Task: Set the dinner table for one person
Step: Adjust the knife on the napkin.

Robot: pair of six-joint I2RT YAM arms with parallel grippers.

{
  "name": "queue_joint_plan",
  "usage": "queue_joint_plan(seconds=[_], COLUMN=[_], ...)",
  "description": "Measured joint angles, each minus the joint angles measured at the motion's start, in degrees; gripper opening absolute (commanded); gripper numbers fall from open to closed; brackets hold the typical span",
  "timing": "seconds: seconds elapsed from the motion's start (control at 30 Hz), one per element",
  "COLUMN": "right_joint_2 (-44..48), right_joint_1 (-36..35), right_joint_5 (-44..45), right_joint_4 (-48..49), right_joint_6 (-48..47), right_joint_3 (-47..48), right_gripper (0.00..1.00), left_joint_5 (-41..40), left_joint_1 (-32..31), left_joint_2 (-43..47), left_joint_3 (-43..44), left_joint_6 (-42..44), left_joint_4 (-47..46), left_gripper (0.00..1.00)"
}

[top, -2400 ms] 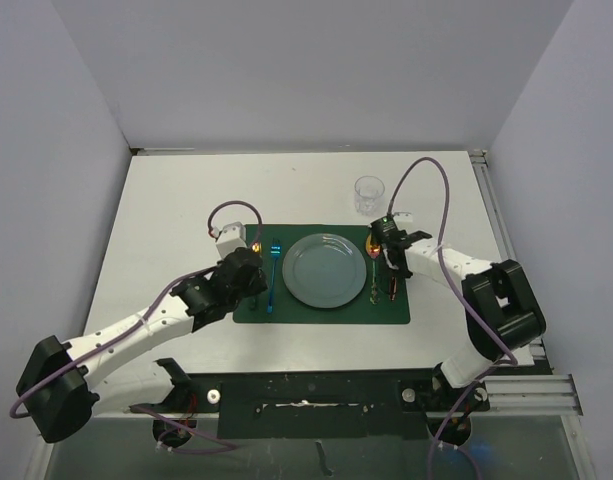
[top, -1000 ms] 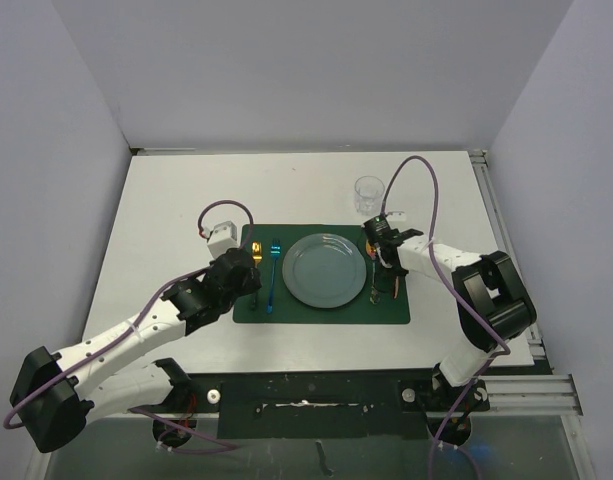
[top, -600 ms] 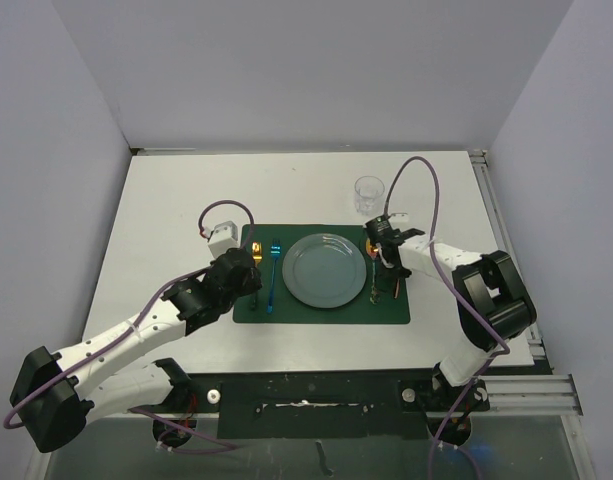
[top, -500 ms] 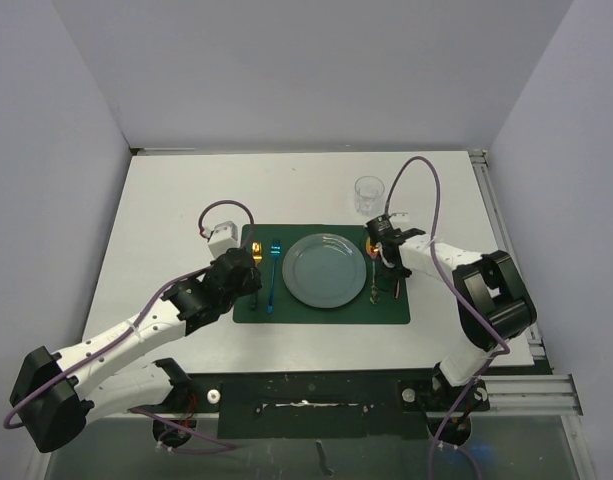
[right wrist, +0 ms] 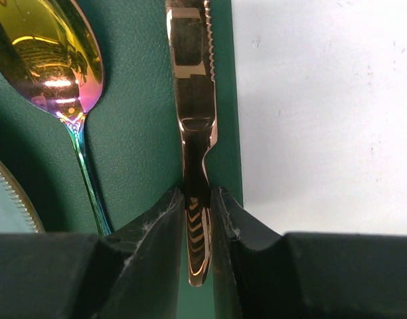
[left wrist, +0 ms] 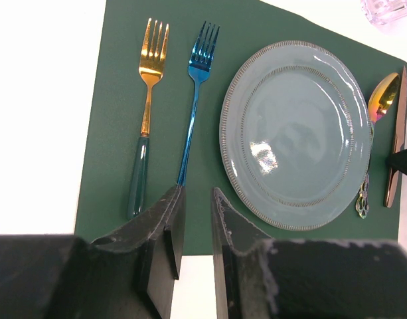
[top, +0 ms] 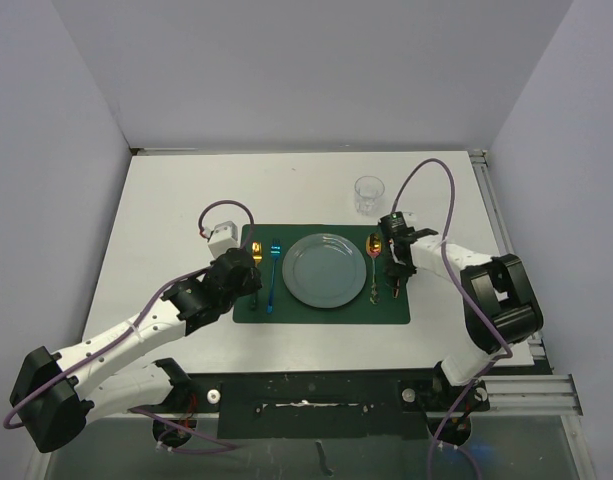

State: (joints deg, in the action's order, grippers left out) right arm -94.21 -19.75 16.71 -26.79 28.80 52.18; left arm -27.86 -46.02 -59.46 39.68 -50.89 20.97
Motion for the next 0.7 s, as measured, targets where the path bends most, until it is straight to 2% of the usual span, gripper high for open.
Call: queue_joint_plan(seconds=[0.07,0.1,0.7], right_joint_2=[0.1,0.2,1.5], right_joint_1=[0.3,0.3,0.6], right_joint_5=[-0.6,-0.8,-1.5], right_joint_4=[0.1,0.2,1.1], right_joint_6=[-0.4,-0.6,-1.1], right_joint_3=[-0.1,-0.1,-1.3], right_gripper=[0.01,0.00,0.00], left_joint_5=[0.0,0.0,0.3], left_joint_1=[0.0,0.0,0.4], left_joint_2=[0.0,0.0,0.0], left_joint_3=[0.0,0.0,0.0], left_joint_6=[0.0,0.0,0.0], left_joint_4=[0.0,0.0,-0.2], left_gripper=[0.19,0.19,0.19])
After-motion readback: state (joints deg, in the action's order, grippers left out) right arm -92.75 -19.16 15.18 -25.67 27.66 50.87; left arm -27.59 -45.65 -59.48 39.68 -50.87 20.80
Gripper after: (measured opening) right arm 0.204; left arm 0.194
